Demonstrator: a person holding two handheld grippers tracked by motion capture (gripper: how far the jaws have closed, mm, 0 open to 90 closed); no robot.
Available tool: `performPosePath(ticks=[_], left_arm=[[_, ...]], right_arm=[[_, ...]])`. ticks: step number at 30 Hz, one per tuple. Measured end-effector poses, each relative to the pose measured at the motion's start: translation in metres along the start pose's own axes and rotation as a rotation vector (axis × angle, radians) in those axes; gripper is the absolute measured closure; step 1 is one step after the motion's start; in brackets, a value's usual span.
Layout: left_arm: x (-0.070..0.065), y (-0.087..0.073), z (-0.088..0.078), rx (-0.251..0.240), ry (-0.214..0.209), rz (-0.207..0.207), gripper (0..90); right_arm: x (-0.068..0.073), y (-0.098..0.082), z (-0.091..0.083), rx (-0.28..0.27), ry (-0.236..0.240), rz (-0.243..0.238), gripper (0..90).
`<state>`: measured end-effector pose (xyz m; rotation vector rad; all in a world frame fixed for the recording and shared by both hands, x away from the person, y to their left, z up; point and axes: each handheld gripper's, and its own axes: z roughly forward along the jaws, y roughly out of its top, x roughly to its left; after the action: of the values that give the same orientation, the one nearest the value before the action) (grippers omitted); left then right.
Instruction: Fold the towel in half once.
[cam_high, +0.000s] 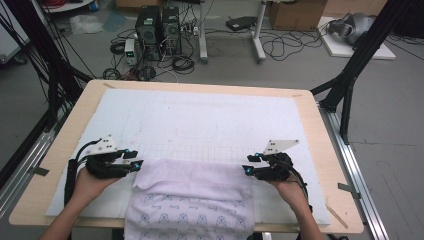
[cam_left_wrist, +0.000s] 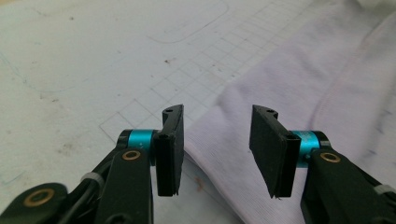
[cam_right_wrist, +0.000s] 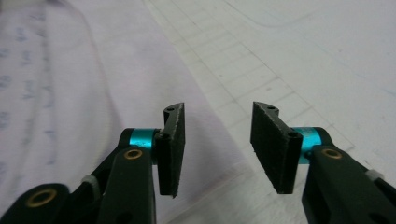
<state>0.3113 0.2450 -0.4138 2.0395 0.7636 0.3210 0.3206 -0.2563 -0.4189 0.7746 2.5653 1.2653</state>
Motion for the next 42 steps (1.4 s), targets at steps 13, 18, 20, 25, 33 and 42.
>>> performPosePath(ticks=[13, 18, 20, 25, 33, 42], left_arm=[[0.004, -0.007, 0.034, 0.165, -0.066, 0.008, 79.0], [0.005, -0.005, 0.033, 0.139, -0.018, 0.007, 83.0], [0.008, 0.0, 0.032, 0.109, 0.008, -0.003, 83.5], [0.024, 0.017, 0.032, 0.035, 0.087, -0.052, 83.9], [0.067, 0.072, 0.057, 0.021, 0.18, -0.071, 84.0], [0.103, 0.14, 0.053, -0.025, 0.257, -0.078, 77.4]], right_arm=[[-0.01, -0.01, 0.025, 0.106, 0.033, 0.015, 69.3], [-0.009, -0.006, 0.023, 0.109, 0.057, -0.019, 84.6], [-0.012, -0.004, 0.024, 0.109, 0.031, -0.014, 85.2], [-0.034, 0.016, 0.02, 0.064, -0.06, -0.002, 86.0], [-0.083, 0.062, 0.022, 0.051, -0.149, 0.021, 86.1], [-0.13, 0.125, 0.004, -0.027, -0.183, 0.041, 82.3]])
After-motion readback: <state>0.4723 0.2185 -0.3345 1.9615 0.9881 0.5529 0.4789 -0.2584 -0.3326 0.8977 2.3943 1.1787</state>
